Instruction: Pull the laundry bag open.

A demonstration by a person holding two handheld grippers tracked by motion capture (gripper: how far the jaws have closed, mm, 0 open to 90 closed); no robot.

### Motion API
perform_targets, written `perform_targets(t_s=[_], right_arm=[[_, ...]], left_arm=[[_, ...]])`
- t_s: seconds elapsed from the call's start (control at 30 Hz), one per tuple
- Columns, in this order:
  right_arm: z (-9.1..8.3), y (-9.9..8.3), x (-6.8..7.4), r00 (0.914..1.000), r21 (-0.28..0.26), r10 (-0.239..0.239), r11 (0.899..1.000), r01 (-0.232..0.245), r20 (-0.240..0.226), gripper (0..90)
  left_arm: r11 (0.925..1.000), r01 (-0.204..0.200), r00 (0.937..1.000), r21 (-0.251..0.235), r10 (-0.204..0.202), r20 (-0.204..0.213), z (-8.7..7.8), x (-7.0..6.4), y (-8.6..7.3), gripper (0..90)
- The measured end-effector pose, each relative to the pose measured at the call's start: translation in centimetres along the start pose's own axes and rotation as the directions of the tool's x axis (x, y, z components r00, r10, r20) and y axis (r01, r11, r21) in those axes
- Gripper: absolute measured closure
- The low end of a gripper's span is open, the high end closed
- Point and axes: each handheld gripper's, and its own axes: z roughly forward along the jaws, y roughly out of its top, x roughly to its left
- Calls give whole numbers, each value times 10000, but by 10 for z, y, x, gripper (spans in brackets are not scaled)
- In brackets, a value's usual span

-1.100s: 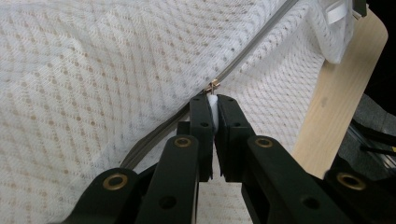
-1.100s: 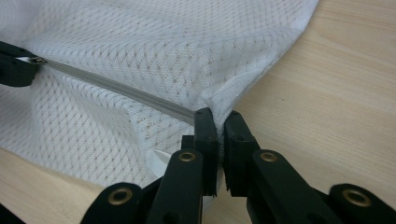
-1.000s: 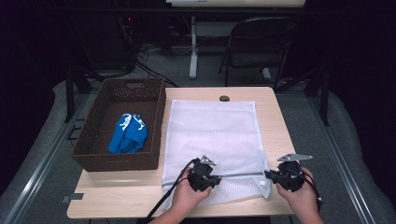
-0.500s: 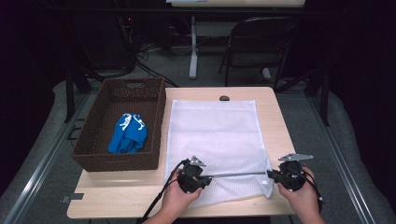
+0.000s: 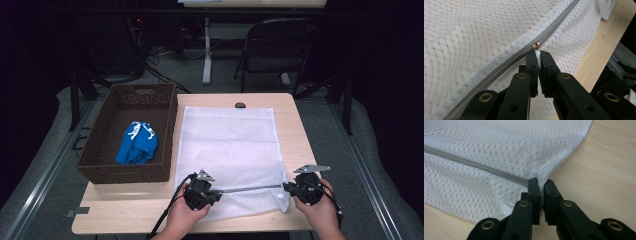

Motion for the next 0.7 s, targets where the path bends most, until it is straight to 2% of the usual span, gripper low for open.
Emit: perform_targets(t_s=[0.13,0.17,0.23,0.27,0.3,0.5,0.57,0.63,0.7], right_arm=[[1,0,1,10000,24,-45,10000,45,56,855],[1,1,1,9999,19,-92,10000,92,97,857],[1,1,2,9981,90,-211,9997,206,578,858],[1,1,2,9981,90,-211,9997,206,578,858],[0,0,-1,9987,49,-52,10000,50,506,858],[-1,-1,-3,9990,21,43,10000,-44,450,858],[0,0,-2,9991,-24,37,10000,-36,418,857],[0,0,0,9983,68,-103,9999,99,576,858],[0,0,-1,9993,19,-17,10000,16,384,858]], left_arm=[[10000,-19,10000,4,19,-16,-1,0,0,865],[10000,-63,9998,65,64,-170,0,0,0,865],[10000,47,9995,88,-44,-323,-1,3,-2,865],[10000,47,9995,88,-44,-323,-1,3,-2,865],[9996,270,9994,101,-267,-212,-3,7,-4,865],[9992,396,9986,-37,-397,-345,-10,11,-8,865],[9992,390,9986,-28,-391,-357,-11,11,-9,865],[9996,276,9986,67,-272,-450,-14,13,-11,865],[9994,324,9979,76,-319,-563,-16,14,-14,865]])
